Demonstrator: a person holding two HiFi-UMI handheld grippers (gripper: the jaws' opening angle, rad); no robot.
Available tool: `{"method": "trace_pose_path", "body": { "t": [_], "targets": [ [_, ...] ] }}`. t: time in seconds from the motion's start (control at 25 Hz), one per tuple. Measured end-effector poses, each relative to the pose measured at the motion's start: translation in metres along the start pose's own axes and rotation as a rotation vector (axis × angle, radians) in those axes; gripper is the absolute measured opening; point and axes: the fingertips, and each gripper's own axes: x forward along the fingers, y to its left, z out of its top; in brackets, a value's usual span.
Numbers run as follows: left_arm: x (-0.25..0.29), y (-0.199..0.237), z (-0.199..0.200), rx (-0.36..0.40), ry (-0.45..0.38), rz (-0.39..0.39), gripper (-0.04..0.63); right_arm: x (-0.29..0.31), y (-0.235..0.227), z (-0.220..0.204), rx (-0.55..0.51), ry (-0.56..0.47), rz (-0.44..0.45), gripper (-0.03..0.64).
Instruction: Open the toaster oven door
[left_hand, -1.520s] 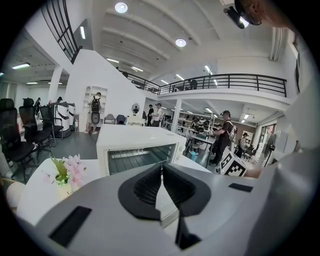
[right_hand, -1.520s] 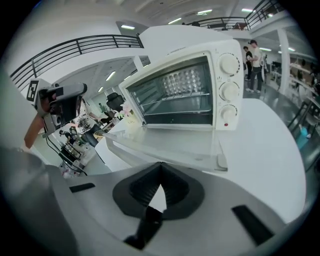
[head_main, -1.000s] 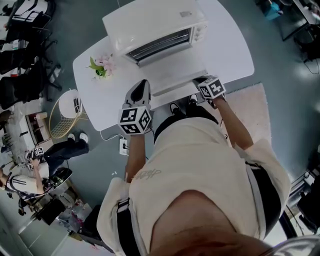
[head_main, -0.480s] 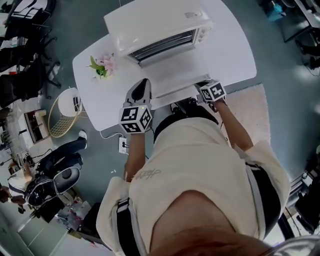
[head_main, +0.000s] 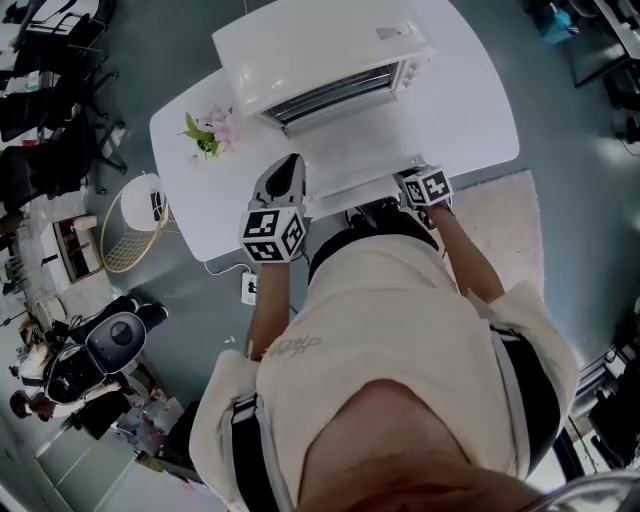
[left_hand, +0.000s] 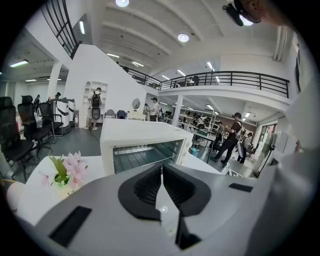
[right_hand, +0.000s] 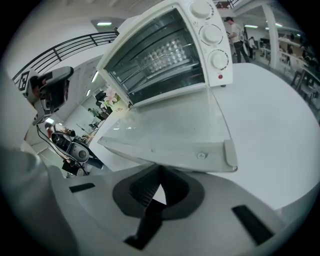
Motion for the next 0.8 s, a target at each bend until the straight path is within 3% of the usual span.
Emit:
{"method": "trace_pose_path", "body": {
  "t": [0.8],
  "targets": [
    [0.002,0.009,-0.002,-0.014,0.005,0.006,0.028,0.013,-0.010,-0.011,-0.007,0.049,-0.025,0.008]
  ]
}}
